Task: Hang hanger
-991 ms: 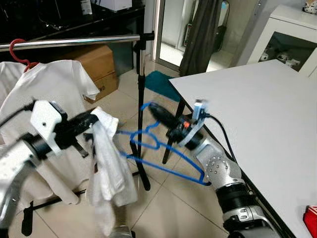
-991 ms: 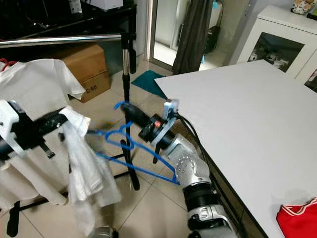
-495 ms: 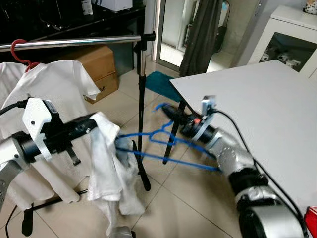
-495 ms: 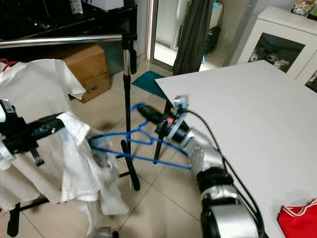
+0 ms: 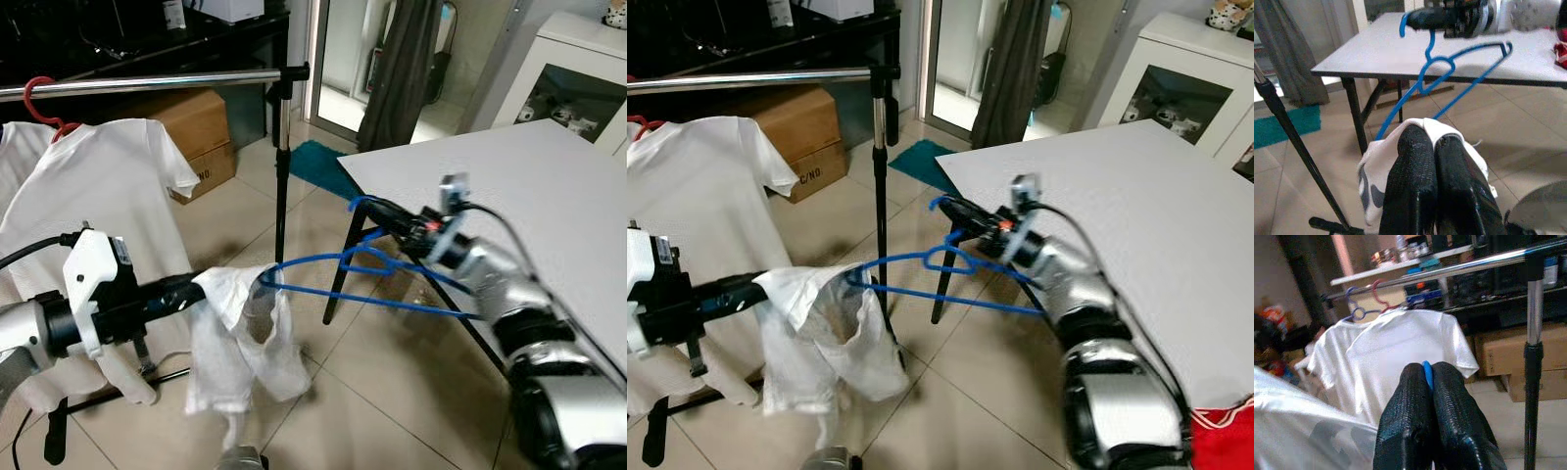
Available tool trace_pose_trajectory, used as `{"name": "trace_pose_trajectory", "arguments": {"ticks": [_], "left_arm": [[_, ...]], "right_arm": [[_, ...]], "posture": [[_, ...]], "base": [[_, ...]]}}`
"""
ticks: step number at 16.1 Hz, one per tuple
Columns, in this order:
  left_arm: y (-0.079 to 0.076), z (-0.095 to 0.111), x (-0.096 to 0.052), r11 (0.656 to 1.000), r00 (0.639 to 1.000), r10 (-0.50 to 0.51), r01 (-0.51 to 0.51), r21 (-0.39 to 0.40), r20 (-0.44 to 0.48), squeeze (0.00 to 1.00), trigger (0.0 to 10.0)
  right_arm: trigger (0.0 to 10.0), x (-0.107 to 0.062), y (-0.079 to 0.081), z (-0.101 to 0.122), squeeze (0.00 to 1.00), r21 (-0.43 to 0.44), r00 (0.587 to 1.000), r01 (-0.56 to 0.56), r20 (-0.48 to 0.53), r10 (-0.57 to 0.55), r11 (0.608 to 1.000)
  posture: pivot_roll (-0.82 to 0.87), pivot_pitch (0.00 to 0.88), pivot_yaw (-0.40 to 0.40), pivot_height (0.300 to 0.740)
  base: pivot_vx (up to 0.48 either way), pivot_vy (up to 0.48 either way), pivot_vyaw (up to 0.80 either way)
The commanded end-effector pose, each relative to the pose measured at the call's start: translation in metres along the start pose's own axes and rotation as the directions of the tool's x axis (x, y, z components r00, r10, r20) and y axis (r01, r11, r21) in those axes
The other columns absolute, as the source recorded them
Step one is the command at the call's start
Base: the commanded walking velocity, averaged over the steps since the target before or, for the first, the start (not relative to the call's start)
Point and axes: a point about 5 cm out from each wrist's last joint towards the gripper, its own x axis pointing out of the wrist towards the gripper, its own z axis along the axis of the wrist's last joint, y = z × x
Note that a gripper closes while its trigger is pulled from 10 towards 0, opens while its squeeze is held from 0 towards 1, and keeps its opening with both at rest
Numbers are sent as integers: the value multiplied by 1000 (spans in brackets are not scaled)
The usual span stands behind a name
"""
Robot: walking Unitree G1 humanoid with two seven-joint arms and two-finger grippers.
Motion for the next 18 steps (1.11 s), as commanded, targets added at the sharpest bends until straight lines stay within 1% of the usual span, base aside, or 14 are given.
{"name": "trace_pose_trajectory", "arguments": {"ticks": [1, 2, 5, 6, 7, 10, 13, 15, 16, 17, 18], "left_arm": [[-1, 5, -3, 1000, 1000, -10, 10, 28, -10, 0, 10000], [-2, 2, -5, 999, 999, -19, 20, 32, -38, 0, 10000], [-3, -3, -8, 998, 994, -32, 37, 50, -100, 0, 10000], [-4, -6, -10, 996, 988, -53, 62, 59, -144, 0, 10000], [-5, -12, -15, 991, 971, -89, 108, 74, -223, 0, 10000], [0, -14, -23, 988, 954, -100, 129, 88, -283, 0, 10000], [4, -13, -26, 984, 946, -100, 140, 111, -307, 0, 10000], [7, -15, -28, 978, 933, -118, 168, 121, -340, 0, 10000], [11, -15, -29, 976, 928, -120, 174, 128, -353, 0, 10000], [12, -15, -29, 976, 928, -116, 173, 134, -354, 0, 10000], [16, -13, -28, 974, 929, -113, 174, 148, -351, 0, 10000]], "right_arm": [[10000, -3, 0, 4, 0, -11, 998, -49, -38, 48, 999], [10000, -11, 1, 5, 0, -10, 991, -99, -88, 98, 995], [10000, -17, 4, 4, 0, 1, 971, -182, -157, 180, 983], [10000, -18, 7, 2, 0, 19, 954, -230, -192, 229, 973], [10000, -18, 9, -2, 0, 38, 938, -267, -218, 269, 963], [10000, -13, 12, -5, 0, 57, 935, -278, -211, 283, 959], [10000, -6, 18, -18, 0, 111, 940, -278, -173, 294, 954], [10000, -1, 30, -40, 0, 191, 931, -297, -159, 328, 935], [10000, 4, 37, -49, 0, 225, 928, -304, -148, 341, 926], [10000, 6, 38, -52, 0, 227, 930, -303, -144, 339, 926], [10000, 14, 40, -56, 0, 210, 945, -271, -128, 301, 939]], "posture": [[189, 0, -35, 740], [190, 0, -33, 740], [189, 0, -33, 740], [190, 0, -34, 740], [194, 0, -34, 740], [194, 0, -34, 740], [199, 0, -32, 740], [200, 0, -26, 740], [198, 0, -20, 740], [198, 0, -20, 740], [196, 0, -19, 740]], "base": [[0, 0, 0], [0, 0, 0], [0, 0, 0], [0, 0, 0], [0, 0, 0], [0, 0, 0], [0, 0, 0], [0, 0, 0], [0, 0, 0], [0, 0, 0], [0, 0, 0]]}}
